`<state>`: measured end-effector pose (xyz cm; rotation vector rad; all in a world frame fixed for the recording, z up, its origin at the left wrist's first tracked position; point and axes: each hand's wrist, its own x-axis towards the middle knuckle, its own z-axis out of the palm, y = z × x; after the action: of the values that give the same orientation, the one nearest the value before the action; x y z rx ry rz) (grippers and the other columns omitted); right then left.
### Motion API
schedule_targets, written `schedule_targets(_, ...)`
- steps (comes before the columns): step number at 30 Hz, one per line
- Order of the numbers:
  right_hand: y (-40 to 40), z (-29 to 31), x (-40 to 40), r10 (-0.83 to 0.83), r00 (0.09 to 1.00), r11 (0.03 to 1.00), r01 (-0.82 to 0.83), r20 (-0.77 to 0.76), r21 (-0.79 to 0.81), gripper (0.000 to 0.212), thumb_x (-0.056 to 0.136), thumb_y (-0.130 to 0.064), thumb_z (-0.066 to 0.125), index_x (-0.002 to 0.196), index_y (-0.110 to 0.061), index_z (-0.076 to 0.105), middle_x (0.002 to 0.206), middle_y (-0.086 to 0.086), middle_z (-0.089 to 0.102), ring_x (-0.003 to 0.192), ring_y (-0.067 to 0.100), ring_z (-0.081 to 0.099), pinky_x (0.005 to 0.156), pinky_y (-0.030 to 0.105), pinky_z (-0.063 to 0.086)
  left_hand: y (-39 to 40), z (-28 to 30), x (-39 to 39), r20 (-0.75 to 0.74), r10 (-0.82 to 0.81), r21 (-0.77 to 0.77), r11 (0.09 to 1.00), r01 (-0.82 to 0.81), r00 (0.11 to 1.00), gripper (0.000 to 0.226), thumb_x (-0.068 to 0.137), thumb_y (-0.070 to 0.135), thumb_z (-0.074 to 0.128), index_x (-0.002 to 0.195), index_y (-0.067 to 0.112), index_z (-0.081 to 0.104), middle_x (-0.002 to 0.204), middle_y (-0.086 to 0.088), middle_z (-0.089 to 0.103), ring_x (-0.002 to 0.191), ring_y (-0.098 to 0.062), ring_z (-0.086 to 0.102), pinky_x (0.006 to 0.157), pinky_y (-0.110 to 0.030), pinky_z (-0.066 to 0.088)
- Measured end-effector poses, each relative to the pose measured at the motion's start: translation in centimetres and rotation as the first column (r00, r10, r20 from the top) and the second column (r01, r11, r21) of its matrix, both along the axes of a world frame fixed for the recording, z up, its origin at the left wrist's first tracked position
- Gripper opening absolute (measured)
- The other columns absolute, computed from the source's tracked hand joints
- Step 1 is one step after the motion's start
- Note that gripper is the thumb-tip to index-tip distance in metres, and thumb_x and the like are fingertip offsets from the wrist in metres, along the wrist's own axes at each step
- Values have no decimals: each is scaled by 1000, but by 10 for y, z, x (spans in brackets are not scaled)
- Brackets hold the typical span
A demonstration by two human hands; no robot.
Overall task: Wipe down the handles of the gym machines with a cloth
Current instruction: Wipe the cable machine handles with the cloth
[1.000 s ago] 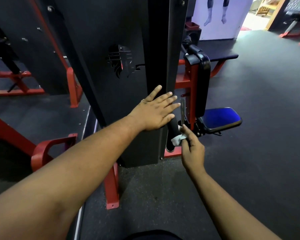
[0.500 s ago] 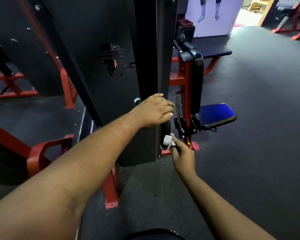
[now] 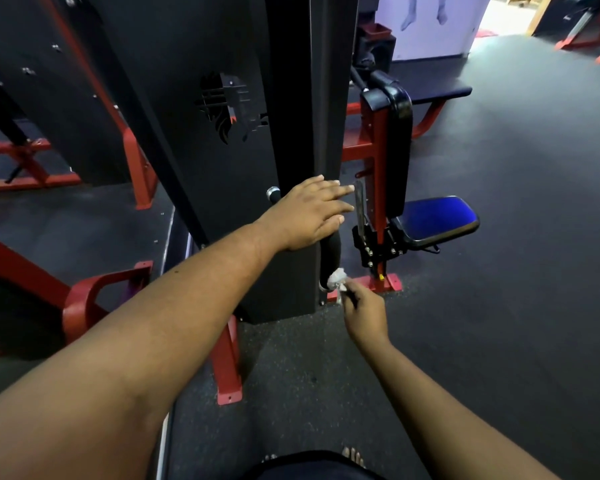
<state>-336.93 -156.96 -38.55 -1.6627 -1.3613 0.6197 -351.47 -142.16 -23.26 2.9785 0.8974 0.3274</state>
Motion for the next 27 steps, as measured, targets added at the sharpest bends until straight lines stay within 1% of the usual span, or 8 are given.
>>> schedule_targets(2,5,24,4,-56,992,991,69,-114,117,47,98,-2,60,141,-22,59,125,-12,67,116,5,64,99,21,51,0,-2,-1,24,4,-2,1000,-3,1000,48,105,41,36,144,25,57,164,-1,37,152,-21,28,126,-39,6)
schedule_targets(5,16,63,-4,-41,984,948,94,-174,305,45,97,0,61,137,-21,61,128,-17,64,121,-2,60,103,22,50,-1,-4,1,68,20,-9,1000,-20,997,45,106,37,41,146,24,55,164,-1,36,152,-22,30,126,-38,6)
schedule_targets(8,14,60,-19,29,998,938,-6,-59,348,51,90,8,64,135,-17,63,142,1,61,135,8,54,112,29,44,-4,-5,3,72,35,-23,999,-33,997,50,103,41,35,143,23,59,163,-1,38,151,-23,31,126,-39,7)
schedule_targets(10,6,42,-23,5,995,919,-46,104,391,50,88,8,63,134,-12,64,145,8,57,137,13,52,114,24,40,-5,-5,3,93,41,-16,999,-40,995,46,104,38,39,141,24,61,163,-1,38,151,-22,31,126,-39,7)
schedule_targets(14,-10,9,-7,34,972,962,-96,233,258,40,87,2,71,122,-17,73,132,-9,61,123,5,60,106,13,44,-8,-7,-5,150,34,-3,999,-34,988,39,105,34,48,140,27,61,164,0,35,152,-21,29,126,-37,4)
schedule_targets(18,-12,14,19,5,1000,994,-5,0,109,42,91,3,68,115,-32,71,116,-16,71,110,-6,65,100,22,53,-9,-14,-4,202,49,-9,999,-49,978,39,104,33,49,140,25,62,164,1,35,153,-21,27,126,-36,4)
schedule_targets(22,31,49,49,-22,967,982,69,-255,174,26,98,-4,61,109,-26,72,104,-10,73,100,9,68,87,32,56,-14,-20,0,235,127,-19,992,-126,964,40,102,34,50,139,25,62,163,1,38,154,-20,26,128,-37,7)
schedule_targets(27,93,69,82,212,929,960,-139,-303,243,28,97,1,55,99,-25,65,94,-5,68,87,13,65,77,34,55,-39,-27,13,273,363,-15,928,-373,891,49,98,30,47,146,23,56,165,1,35,156,-16,20,129,-34,4)
